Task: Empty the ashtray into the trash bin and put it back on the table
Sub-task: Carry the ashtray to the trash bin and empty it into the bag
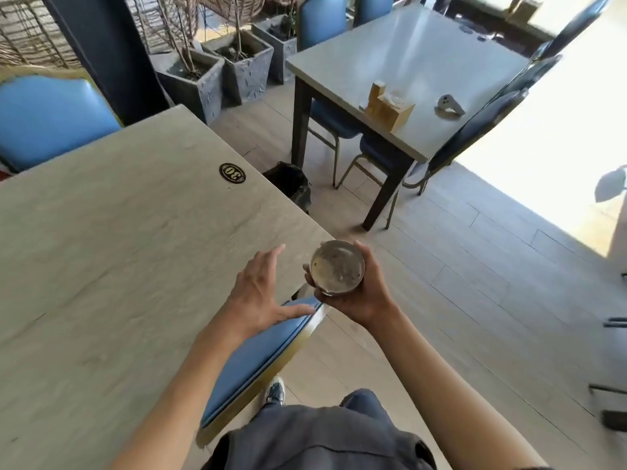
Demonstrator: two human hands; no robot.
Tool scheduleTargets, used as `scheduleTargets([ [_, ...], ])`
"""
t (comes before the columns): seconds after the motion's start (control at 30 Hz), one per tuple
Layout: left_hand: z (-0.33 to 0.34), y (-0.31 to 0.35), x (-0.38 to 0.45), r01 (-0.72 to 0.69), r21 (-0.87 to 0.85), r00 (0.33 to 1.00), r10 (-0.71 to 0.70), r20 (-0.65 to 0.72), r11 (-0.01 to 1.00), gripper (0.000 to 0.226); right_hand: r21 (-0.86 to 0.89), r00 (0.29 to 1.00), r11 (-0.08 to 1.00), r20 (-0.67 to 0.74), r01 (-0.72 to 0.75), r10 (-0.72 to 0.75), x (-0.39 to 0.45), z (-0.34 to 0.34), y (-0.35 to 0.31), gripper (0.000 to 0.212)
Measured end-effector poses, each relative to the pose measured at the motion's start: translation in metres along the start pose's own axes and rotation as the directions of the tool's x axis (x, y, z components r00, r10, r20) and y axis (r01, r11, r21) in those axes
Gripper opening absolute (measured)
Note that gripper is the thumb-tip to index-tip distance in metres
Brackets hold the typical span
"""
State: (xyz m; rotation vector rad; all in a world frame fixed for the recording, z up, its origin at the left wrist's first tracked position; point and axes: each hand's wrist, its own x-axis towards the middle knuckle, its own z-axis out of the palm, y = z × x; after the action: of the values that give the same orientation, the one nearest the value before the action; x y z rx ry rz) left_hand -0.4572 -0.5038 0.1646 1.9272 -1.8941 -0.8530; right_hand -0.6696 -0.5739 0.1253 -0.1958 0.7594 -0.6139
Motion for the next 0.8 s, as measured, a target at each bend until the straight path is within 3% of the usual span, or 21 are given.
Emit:
scheduleTargets([
  [0.3, 0.055, 0.056, 0.114, 0.115, 0.004, 0.991, -0.115, 0.074, 0.993, 0.088, 0.076, 0.998, 0.997, -0.061, -0.004, 0.009, 0.015, -0.095, -0.130, 0.073],
  [0.5, 0.083, 0.105, 0.172, 0.243, -0.053, 0.968, -0.239, 0.072, 0.969, 0.083, 0.073, 0.996, 0.997, -0.086, -0.025, 0.032, 0.014, -0.145, -0.220, 0.071],
  [0.8, 0.099, 0.139, 0.251, 0.335, 0.029, 0.941, -0.336, 0.044, 0.942, 0.081, 0.077, 0.991, 0.992, -0.080, -0.103, 0.109, 0.059, -0.181, -0.325, 0.082],
])
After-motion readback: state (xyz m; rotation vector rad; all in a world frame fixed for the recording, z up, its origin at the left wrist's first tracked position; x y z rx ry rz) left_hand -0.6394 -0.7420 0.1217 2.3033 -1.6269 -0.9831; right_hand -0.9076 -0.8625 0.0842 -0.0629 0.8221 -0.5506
